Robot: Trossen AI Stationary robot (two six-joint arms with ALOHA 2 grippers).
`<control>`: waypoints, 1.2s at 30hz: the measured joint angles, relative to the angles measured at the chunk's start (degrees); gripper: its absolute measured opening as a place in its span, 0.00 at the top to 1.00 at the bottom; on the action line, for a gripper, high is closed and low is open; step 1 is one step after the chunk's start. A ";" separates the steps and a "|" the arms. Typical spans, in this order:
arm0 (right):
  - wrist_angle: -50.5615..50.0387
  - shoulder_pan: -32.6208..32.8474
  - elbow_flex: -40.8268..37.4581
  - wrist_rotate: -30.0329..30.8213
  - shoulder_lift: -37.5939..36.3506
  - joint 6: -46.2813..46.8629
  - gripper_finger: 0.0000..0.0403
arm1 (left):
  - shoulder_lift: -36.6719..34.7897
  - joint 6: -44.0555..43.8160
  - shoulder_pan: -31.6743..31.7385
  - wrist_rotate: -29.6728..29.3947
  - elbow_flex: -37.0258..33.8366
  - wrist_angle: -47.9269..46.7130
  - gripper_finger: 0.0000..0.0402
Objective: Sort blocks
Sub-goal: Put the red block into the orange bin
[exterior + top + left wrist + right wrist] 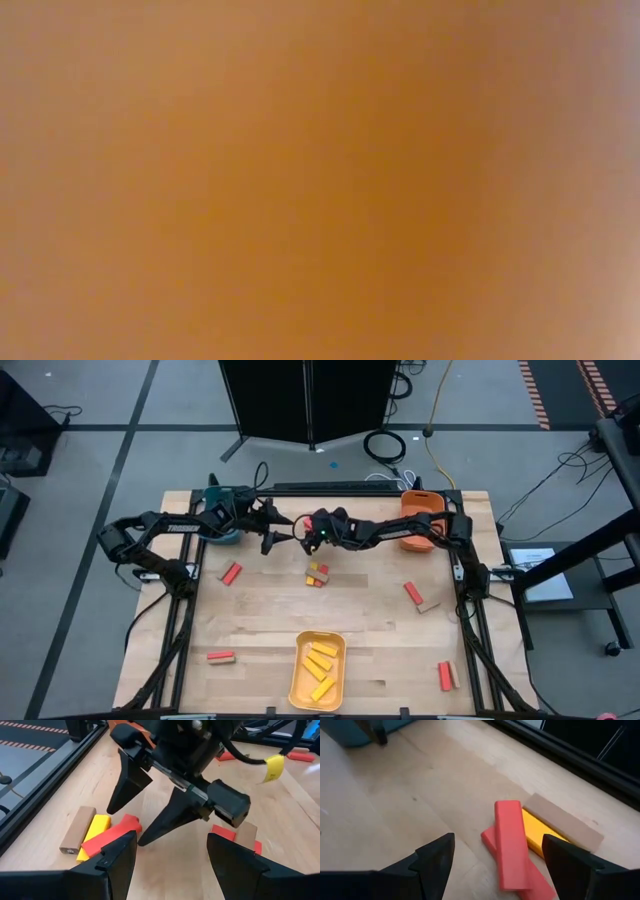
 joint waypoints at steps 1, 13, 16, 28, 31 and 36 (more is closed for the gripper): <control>-0.01 -0.14 0.02 -0.02 -0.04 -0.01 0.34 | 0.00 0.01 -0.07 0.00 0.00 0.11 0.41; -2.71 -1.51 0.03 0.65 1.84 2.48 0.34 | 0.01 0.05 -0.15 0.04 0.00 1.16 0.41; -6.37 -1.47 0.00 0.44 1.87 3.12 0.34 | 0.01 0.01 -0.15 0.04 0.00 1.16 0.41; -7.03 -1.55 0.02 -1.83 2.77 3.22 0.60 | 0.02 -0.02 -0.38 0.04 0.00 1.35 0.41; -6.98 -1.57 0.02 -1.88 2.75 3.81 0.68 | 0.02 -0.04 -0.39 0.04 0.00 1.25 0.41; -6.80 -1.58 0.01 -2.06 2.45 3.90 0.81 | 0.02 -0.29 -0.39 0.04 0.00 0.91 0.41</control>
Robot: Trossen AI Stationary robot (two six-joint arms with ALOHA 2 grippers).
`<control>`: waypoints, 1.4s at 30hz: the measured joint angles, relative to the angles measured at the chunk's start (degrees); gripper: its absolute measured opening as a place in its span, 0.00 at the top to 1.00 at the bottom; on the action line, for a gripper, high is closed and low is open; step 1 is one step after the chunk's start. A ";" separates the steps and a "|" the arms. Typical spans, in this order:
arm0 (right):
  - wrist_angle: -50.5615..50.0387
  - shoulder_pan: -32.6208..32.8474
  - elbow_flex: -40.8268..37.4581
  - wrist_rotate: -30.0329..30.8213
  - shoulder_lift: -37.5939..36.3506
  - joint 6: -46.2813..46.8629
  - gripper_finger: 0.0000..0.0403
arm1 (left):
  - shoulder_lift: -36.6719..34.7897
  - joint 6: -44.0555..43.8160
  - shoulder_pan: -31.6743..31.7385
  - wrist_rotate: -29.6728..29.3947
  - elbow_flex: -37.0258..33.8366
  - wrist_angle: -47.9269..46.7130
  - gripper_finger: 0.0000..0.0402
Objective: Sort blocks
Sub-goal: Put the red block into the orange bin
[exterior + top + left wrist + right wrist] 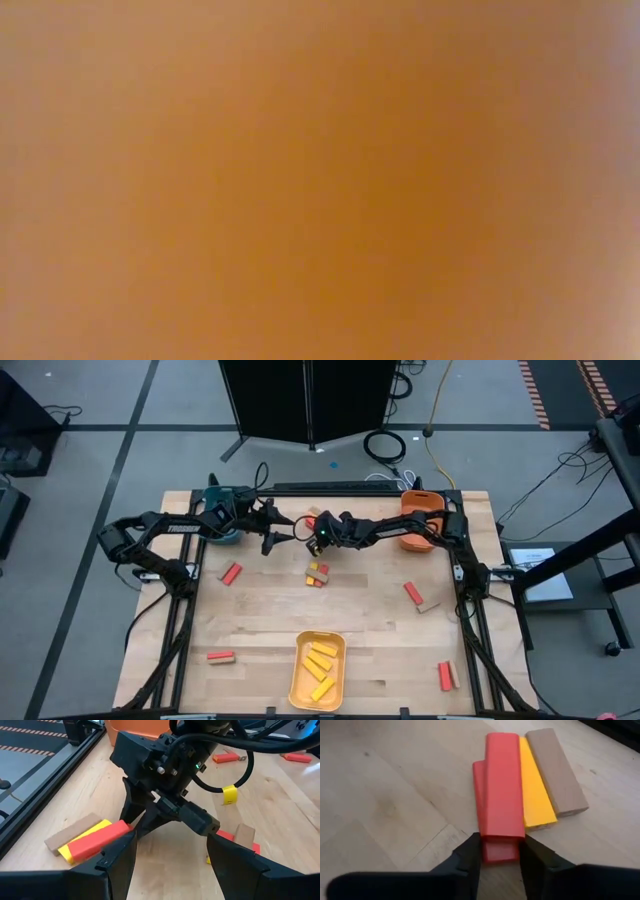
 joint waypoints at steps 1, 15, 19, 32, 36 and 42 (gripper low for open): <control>0.00 0.01 -0.01 -0.06 -0.30 -0.03 0.83 | 0.00 -0.04 0.01 0.00 0.00 0.00 0.41; -22.01 2.71 0.02 0.22 -8.59 1.16 0.86 | 0.00 -0.38 -0.14 -4.45 0.00 0.00 0.41; -25.71 2.18 -0.01 2.55 -8.46 1.94 0.86 | 0.02 -1.75 -0.49 -9.40 1.06 -1.99 0.41; -25.88 -1.08 -0.01 4.42 -8.46 0.28 0.77 | 0.02 -1.62 -4.29 -10.39 8.77 -16.27 0.41; -26.07 -1.09 -0.01 4.31 -8.46 -0.71 0.66 | 0.02 4.36 -4.93 -10.40 13.14 -28.94 0.41; -27.10 -1.07 -0.01 4.47 -9.80 -3.00 0.52 | 0.02 11.02 -4.45 -13.79 18.78 -37.99 0.41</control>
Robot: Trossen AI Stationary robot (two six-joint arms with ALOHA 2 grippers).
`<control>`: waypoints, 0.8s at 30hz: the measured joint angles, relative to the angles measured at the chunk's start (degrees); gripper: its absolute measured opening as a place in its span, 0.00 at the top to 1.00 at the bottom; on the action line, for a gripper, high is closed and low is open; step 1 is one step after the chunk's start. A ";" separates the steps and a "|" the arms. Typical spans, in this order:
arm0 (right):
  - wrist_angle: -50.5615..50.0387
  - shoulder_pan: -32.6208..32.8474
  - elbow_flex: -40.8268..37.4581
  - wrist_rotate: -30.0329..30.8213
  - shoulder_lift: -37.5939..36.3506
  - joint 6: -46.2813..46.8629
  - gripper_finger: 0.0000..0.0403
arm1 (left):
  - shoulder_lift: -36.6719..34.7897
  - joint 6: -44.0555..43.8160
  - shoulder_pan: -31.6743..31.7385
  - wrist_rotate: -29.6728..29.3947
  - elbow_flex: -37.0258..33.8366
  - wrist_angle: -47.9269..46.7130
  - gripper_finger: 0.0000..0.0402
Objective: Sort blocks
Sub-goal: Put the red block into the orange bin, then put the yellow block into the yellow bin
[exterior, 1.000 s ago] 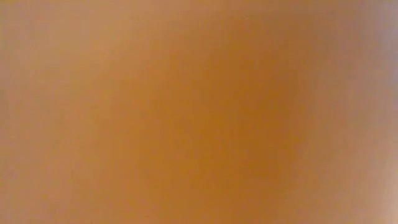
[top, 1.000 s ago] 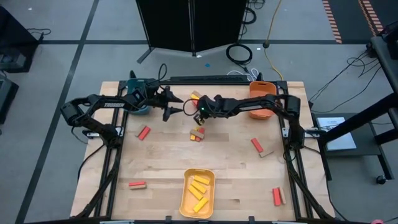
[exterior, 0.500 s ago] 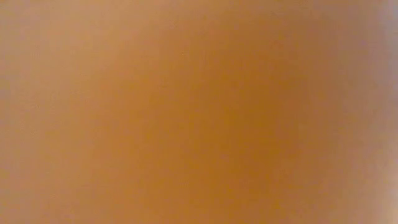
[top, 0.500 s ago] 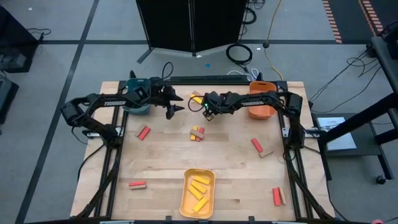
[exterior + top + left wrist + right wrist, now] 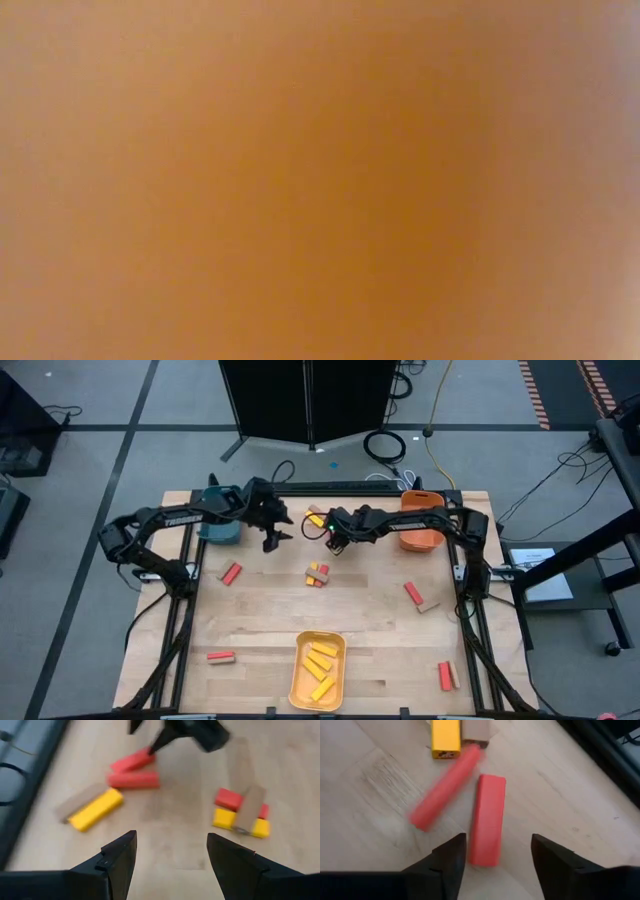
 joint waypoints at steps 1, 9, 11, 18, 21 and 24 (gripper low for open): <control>-0.57 0.02 0.00 0.00 -0.72 -0.02 0.51 | 0.00 0.94 0.46 -0.85 0.46 0.01 0.41; -6.81 1.18 -0.02 4.42 -9.09 -4.08 0.49 | 8.77 8.17 6.12 -0.78 6.85 -0.48 0.41; -6.26 1.18 -1.17 4.30 -11.22 -4.57 0.49 | 13.84 9.78 7.14 0.94 10.81 -2.59 0.41; 1.49 1.11 -13.32 4.29 -21.45 -2.62 0.50 | 29.58 19.20 6.75 2.06 27.13 -17.34 0.41; 7.90 1.11 -20.52 4.10 -26.47 -0.76 0.50 | 32.61 23.19 6.61 0.58 31.02 -20.68 0.41; 14.27 1.01 -26.74 2.82 -30.70 0.03 0.50 | 33.38 24.81 6.61 0.21 33.07 -20.40 0.41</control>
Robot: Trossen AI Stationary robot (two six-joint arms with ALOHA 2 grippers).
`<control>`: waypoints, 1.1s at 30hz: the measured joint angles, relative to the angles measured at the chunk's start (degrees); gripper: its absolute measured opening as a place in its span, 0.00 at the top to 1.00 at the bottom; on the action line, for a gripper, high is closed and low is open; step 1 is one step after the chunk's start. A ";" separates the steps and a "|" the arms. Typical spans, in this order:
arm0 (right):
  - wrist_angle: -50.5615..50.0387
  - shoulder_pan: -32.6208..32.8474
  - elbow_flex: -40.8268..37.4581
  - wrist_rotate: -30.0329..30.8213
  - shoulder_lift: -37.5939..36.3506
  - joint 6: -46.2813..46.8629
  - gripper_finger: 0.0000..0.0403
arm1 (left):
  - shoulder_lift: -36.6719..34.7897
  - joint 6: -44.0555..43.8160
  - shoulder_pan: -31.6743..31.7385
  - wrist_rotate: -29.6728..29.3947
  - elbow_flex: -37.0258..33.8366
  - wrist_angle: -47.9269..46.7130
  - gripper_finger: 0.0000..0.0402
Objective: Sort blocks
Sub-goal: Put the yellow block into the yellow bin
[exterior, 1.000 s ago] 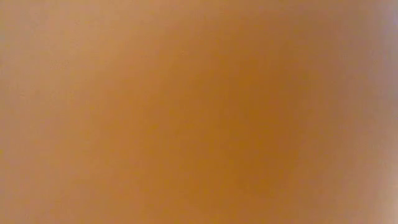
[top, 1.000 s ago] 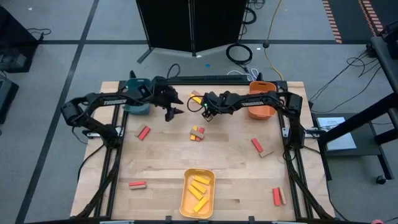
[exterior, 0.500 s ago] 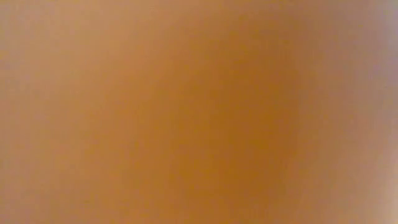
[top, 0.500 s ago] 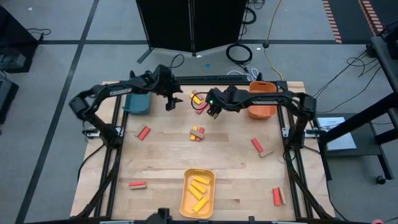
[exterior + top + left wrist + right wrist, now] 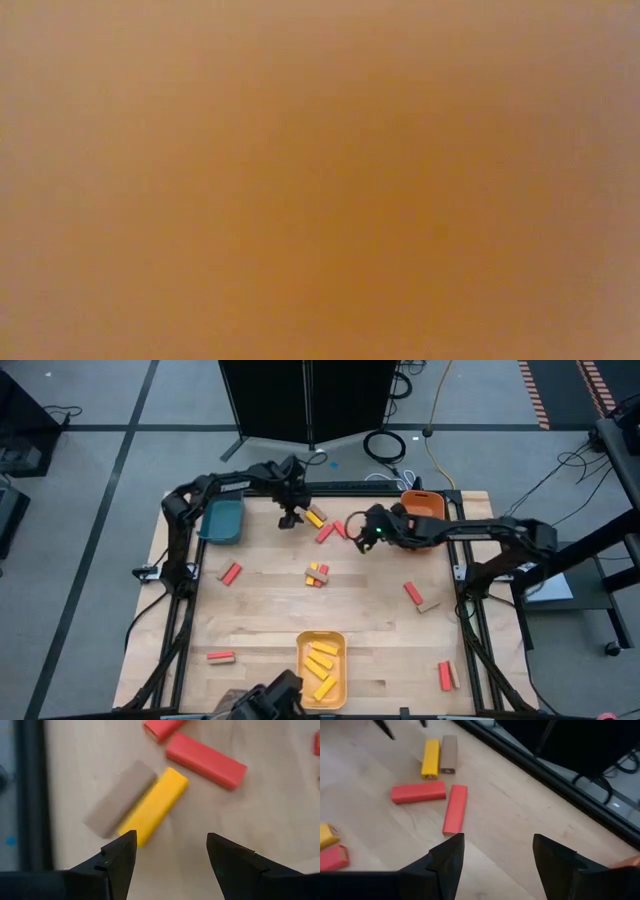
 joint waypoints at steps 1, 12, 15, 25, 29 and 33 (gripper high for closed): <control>1.85 0.00 -1.67 -0.17 -1.30 0.05 0.50 | 0.25 0.25 0.02 -0.16 0.48 -0.16 0.41; 6.93 0.00 -5.74 -1.80 -6.60 -1.51 0.50 | 2.65 7.61 -0.55 -10.58 1.02 0.27 0.41; 8.14 0.00 -5.74 -2.76 -6.60 -2.64 0.50 | 3.93 7.97 -1.47 -11.41 1.04 1.78 0.41; 10.07 0.00 -5.74 -3.14 -6.60 -4.34 0.50 | 4.39 11.06 -5.01 -15.84 1.04 5.10 0.41; 10.03 0.00 -5.74 -3.14 -6.60 -4.25 0.50 | 4.39 10.22 -5.70 -15.99 1.04 4.90 0.41; 9.98 0.00 -5.74 -3.14 -6.60 -4.13 0.50 | 4.39 9.59 -5.77 -16.73 1.04 4.42 0.41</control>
